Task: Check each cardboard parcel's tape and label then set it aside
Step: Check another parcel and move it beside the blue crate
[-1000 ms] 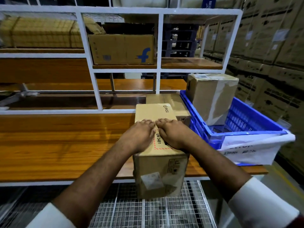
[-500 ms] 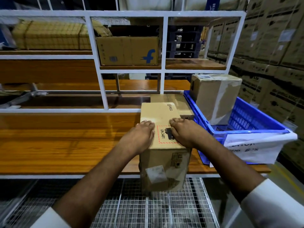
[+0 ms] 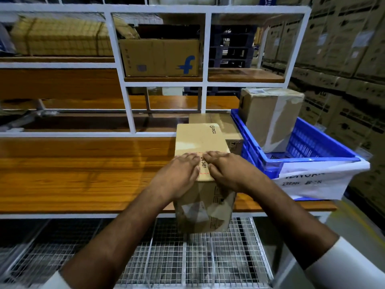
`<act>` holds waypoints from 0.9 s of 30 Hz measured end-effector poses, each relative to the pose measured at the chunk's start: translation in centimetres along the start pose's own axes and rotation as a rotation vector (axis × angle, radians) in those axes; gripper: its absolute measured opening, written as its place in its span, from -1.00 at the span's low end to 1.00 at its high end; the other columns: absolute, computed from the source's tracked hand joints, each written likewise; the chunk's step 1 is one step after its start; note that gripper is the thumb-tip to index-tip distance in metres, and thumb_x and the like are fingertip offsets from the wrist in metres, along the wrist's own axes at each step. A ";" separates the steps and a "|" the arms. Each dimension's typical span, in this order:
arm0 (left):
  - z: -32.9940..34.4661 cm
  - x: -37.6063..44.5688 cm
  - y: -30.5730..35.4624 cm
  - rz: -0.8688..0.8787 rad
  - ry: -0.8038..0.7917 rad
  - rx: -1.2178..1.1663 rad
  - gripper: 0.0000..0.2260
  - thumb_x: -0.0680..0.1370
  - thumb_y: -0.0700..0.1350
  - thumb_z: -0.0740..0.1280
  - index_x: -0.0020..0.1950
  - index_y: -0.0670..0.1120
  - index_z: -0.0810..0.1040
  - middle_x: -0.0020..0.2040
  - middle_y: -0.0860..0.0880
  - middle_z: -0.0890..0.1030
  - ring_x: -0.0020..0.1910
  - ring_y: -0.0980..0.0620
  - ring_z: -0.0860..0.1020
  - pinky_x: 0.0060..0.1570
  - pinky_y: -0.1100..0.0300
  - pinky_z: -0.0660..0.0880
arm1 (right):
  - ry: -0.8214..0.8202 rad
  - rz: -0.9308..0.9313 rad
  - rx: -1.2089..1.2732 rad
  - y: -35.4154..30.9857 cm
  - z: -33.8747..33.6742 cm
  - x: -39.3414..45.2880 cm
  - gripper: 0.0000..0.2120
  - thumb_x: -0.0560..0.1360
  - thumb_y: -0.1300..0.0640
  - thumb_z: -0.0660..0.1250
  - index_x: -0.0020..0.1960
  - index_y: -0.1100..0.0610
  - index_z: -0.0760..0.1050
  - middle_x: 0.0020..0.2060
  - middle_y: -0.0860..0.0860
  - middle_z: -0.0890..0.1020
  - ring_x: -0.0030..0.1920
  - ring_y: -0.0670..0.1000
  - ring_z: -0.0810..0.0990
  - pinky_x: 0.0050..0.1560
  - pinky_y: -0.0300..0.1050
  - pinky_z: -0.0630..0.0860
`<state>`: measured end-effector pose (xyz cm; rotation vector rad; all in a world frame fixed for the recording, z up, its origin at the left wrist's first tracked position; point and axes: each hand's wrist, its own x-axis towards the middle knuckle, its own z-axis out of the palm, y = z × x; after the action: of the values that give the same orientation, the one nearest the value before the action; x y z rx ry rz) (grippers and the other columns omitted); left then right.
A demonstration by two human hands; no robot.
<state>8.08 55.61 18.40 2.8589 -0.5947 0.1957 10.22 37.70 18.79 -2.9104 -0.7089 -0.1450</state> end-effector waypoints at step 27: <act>3.1 -4.8 -0.1 -0.048 0.206 -0.136 -0.55 0.68 0.10 0.06 0.56 0.14 0.08 0.55 0.19 0.08 0.44 0.34 -0.10 0.41 0.30 -0.21 | 0.523 -0.091 0.131 2.1 3.7 -7.3 -0.73 0.55 -0.02 0.38 0.21 0.00 0.64 0.18 -0.07 0.65 0.21 -0.11 0.61 0.08 -0.01 0.63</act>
<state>4.05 56.81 14.59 2.6755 -0.4780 0.4191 4.97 33.22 13.96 -2.5416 -0.7176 -0.7999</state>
